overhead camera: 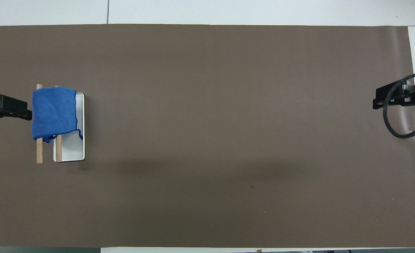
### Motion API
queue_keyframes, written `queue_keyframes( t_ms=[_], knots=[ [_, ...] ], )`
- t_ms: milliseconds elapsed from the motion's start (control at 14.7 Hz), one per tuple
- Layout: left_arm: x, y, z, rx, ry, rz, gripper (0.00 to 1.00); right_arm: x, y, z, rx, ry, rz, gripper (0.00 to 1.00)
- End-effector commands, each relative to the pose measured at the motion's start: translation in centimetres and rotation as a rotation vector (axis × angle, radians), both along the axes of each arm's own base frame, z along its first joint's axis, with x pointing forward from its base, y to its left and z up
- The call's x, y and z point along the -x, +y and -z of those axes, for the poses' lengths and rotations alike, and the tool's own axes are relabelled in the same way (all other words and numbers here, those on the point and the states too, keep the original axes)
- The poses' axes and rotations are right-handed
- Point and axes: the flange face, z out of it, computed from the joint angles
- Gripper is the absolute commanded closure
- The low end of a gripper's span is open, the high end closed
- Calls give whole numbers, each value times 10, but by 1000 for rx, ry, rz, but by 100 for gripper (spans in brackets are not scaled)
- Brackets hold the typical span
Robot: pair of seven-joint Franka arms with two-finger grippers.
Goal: Right arm passes towel to left arm to hang
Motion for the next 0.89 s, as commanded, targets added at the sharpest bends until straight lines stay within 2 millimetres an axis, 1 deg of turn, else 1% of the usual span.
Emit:
queue_keyframes(
  t_ms=[0, 205, 818],
  knots=[
    [-3, -1, -6, 1, -30, 1, 0, 1, -4, 0, 9, 10, -16, 0],
    [-2, -1, -8, -1, -40, 3, 0, 1, -4, 0, 9, 10, -16, 0],
    [-2, -3, -7, -8, -49, 8, 0, 1, -4, 0, 9, 10, -16, 0]
  ],
)
